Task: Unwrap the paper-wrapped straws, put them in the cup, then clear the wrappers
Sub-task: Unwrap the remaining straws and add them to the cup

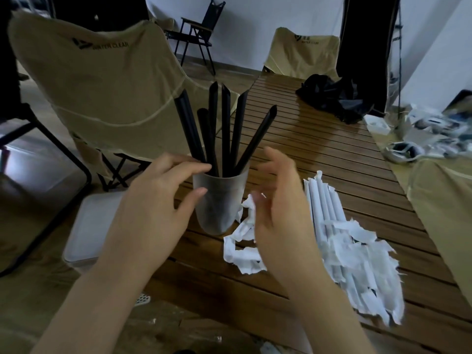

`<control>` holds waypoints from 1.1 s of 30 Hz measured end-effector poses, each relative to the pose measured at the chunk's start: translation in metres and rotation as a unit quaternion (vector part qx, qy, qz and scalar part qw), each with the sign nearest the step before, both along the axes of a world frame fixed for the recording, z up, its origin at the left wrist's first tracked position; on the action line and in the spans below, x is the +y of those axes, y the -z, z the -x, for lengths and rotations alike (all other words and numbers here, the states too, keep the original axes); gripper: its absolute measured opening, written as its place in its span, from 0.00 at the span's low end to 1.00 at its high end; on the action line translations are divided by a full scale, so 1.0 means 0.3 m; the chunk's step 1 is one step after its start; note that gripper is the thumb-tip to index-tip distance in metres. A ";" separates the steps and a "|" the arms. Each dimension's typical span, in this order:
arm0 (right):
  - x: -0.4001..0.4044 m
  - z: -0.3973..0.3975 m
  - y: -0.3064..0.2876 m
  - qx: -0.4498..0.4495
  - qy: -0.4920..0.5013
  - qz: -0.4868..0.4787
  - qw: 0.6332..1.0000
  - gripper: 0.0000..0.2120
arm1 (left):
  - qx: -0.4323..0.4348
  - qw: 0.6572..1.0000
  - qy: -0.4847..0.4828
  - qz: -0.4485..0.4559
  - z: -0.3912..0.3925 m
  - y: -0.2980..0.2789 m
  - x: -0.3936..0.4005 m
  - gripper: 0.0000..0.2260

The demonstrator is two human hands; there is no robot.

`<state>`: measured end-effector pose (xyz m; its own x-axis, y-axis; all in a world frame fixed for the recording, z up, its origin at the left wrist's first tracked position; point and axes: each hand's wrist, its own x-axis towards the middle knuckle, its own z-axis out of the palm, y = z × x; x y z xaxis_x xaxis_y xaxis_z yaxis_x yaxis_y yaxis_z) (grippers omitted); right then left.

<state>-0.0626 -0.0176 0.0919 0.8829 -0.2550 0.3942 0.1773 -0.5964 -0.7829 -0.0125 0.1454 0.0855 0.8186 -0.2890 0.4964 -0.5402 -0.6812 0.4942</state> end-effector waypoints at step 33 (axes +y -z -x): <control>-0.273 0.041 0.188 0.304 0.333 0.187 0.873 0.08 | 0.077 0.975 0.133 -0.161 0.099 0.076 -0.178 0.08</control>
<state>-0.0749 -0.0996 0.0355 0.6633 -0.7450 0.0708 -0.6861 -0.6431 -0.3400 -0.0424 0.0919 0.0628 0.7510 -0.6216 0.2226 -0.6553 -0.6601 0.3673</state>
